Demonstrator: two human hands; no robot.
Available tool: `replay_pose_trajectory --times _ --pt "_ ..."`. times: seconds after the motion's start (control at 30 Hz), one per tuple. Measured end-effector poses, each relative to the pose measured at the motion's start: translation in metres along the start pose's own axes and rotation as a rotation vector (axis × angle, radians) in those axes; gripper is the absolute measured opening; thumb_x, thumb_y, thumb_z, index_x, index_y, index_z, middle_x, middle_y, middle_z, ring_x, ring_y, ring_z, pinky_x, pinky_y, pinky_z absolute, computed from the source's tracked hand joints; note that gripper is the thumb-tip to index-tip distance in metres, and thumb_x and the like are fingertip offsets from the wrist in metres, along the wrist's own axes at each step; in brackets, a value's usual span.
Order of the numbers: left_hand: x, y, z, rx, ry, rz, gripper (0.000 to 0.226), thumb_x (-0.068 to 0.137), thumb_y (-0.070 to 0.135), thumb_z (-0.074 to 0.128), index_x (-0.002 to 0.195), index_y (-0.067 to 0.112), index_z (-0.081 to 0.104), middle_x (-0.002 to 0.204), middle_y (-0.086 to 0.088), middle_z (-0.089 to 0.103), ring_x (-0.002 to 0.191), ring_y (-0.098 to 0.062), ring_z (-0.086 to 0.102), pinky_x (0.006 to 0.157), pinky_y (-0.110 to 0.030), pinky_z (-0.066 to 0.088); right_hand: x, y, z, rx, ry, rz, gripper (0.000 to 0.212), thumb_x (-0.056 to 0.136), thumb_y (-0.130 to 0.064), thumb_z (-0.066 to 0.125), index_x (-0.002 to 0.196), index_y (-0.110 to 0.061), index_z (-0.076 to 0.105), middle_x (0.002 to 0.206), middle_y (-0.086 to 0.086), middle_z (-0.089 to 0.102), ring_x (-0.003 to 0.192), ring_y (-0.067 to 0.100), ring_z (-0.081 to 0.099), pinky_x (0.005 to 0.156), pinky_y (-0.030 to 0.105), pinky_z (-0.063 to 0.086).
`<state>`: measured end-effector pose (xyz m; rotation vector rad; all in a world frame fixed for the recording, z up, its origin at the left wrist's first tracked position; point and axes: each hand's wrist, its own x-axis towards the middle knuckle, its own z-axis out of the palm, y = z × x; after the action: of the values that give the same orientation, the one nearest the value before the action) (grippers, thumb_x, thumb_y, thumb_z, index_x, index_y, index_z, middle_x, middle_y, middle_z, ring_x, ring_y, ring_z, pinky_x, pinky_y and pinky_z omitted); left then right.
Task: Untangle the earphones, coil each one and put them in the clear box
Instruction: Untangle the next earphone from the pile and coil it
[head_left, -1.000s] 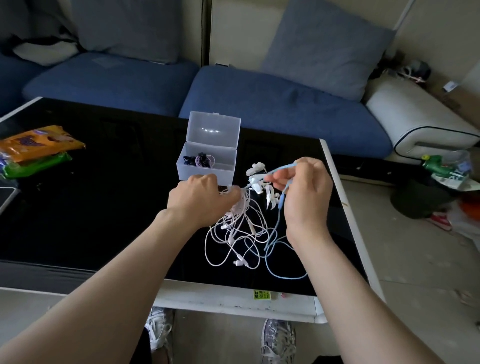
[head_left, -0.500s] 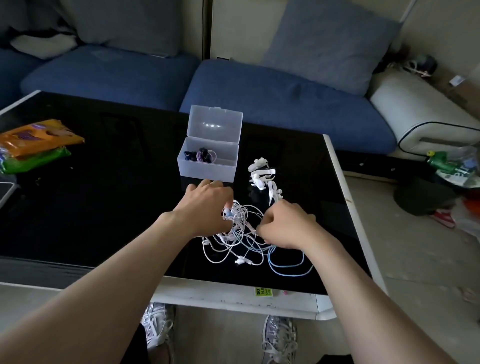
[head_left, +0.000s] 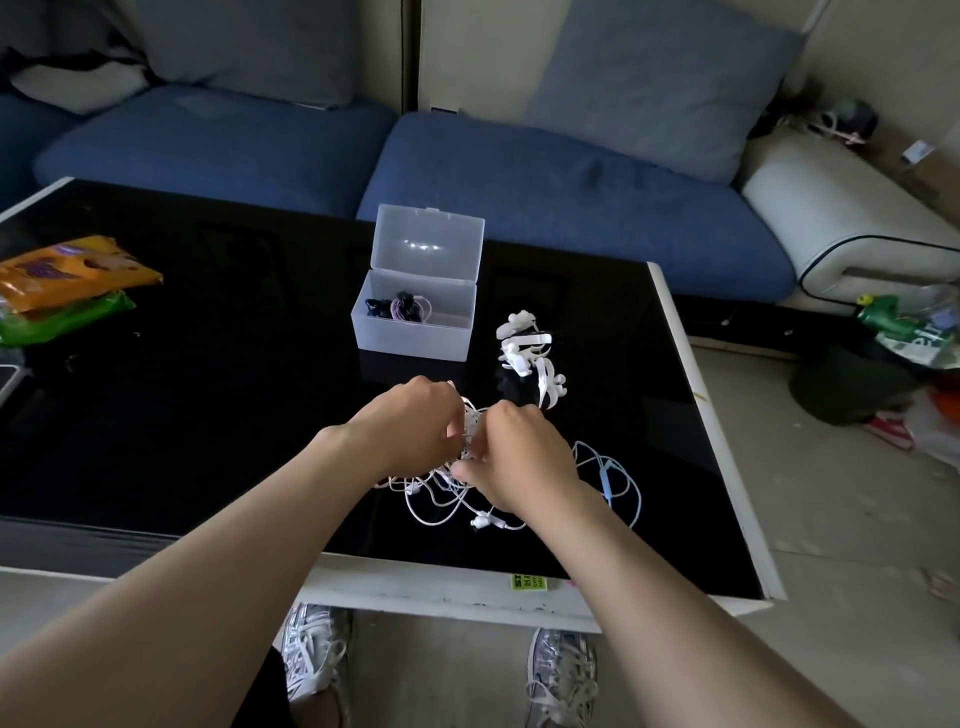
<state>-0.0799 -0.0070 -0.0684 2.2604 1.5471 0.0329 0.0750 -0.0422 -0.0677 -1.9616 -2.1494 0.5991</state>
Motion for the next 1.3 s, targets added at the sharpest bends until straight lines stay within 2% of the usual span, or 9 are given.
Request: replay_pose_trajectory --times 0.17,0.3,0.4,0.53,0.63,0.77,0.83,1.0,1.3 --pt "0.001 -0.003 -0.003 -0.138 -0.011 -0.057 0.024 0.089 0.041 0.061 0.097 0.019 0.063 0.1 -0.003 0.066 0.085 -0.022 0.067 0.075 -0.042 0.061 0.007 0.008 -0.001 0.127 0.091 -0.055 0.017 0.088 -0.021 0.08 0.081 -0.023 0.065 0.084 0.002 0.071 0.075 0.021 0.069 0.069 0.039 0.06" --pt "-0.001 -0.001 -0.01 -0.297 0.063 -0.105 0.026 0.087 0.036 0.071 0.092 0.017 0.054 0.094 -0.002 0.062 0.075 -0.017 0.055 0.059 -0.029 0.042 0.01 0.01 -0.012 0.231 0.108 -0.151 0.013 0.088 -0.015 0.082 0.085 -0.02 0.07 0.071 -0.004 0.068 0.06 0.009 0.064 0.059 0.027 0.054" --pt "-0.003 -0.005 -0.016 -0.361 0.193 -0.121 0.018 0.086 0.028 0.073 0.093 0.018 0.06 0.089 0.002 0.067 0.08 -0.015 0.062 0.06 -0.025 0.044 0.009 0.011 -0.021 0.242 0.099 -0.174 0.011 0.089 -0.026 0.086 0.094 -0.02 0.078 0.065 -0.008 0.064 0.054 0.004 0.059 0.051 0.018 0.042" --pt "-0.004 -0.005 -0.022 -0.385 0.234 -0.112 0.007 0.093 0.023 0.068 0.094 0.022 0.075 0.08 0.008 0.071 0.072 -0.005 0.064 0.053 -0.01 0.041 0.009 0.014 -0.027 0.274 0.159 -0.168 0.007 0.091 -0.026 0.084 0.089 -0.019 0.083 0.067 -0.006 0.07 0.062 0.012 0.067 0.063 0.033 0.056" --pt "-0.002 -0.003 -0.023 -0.387 0.22 -0.148 0.019 0.097 0.02 0.058 0.089 0.018 0.076 0.08 0.004 0.072 0.074 -0.014 0.068 0.054 -0.018 0.047 0.009 0.015 -0.028 0.282 0.164 -0.151 0.006 0.093 -0.017 0.08 0.087 -0.017 0.08 0.074 -0.007 0.072 0.064 0.013 0.069 0.067 0.039 0.058" --pt "-0.002 -0.003 -0.024 -0.462 0.155 -0.213 0.022 0.104 0.02 0.051 0.097 0.007 0.068 0.09 -0.007 0.071 0.07 -0.017 0.064 0.053 -0.024 0.047 0.008 0.014 -0.033 0.338 0.22 -0.124 0.009 0.093 -0.015 0.077 0.085 -0.018 0.079 0.073 -0.01 0.072 0.063 0.013 0.069 0.064 0.033 0.056" --pt "-0.003 -0.001 -0.026 -0.587 0.104 -0.227 0.023 0.104 0.018 0.056 0.095 0.004 0.071 0.085 -0.011 0.074 0.064 -0.013 0.059 0.056 -0.025 0.046 0.008 0.014 -0.035 0.372 0.233 -0.099 0.011 0.092 -0.015 0.076 0.082 -0.018 0.077 0.073 -0.008 0.073 0.062 0.015 0.068 0.062 0.034 0.055" --pt "-0.004 -0.004 -0.031 -0.932 0.006 -0.272 0.005 0.096 0.008 0.071 0.096 0.007 0.076 0.088 -0.012 0.07 0.081 -0.023 0.061 0.079 -0.039 0.052 0.007 0.021 -0.037 0.44 0.213 -0.051 0.01 0.091 -0.018 0.077 0.082 -0.019 0.075 0.075 -0.005 0.074 0.066 0.013 0.069 0.066 0.033 0.057" --pt "-0.003 0.0 -0.032 -1.068 0.06 -0.297 0.02 0.101 0.018 0.068 0.089 0.007 0.08 0.089 -0.013 0.078 0.079 -0.024 0.07 0.079 -0.04 0.055 0.009 0.019 -0.031 0.447 0.276 -0.189 0.012 0.087 -0.025 0.087 0.085 -0.018 0.077 0.076 -0.01 0.074 0.072 0.002 0.07 0.063 0.016 0.053"
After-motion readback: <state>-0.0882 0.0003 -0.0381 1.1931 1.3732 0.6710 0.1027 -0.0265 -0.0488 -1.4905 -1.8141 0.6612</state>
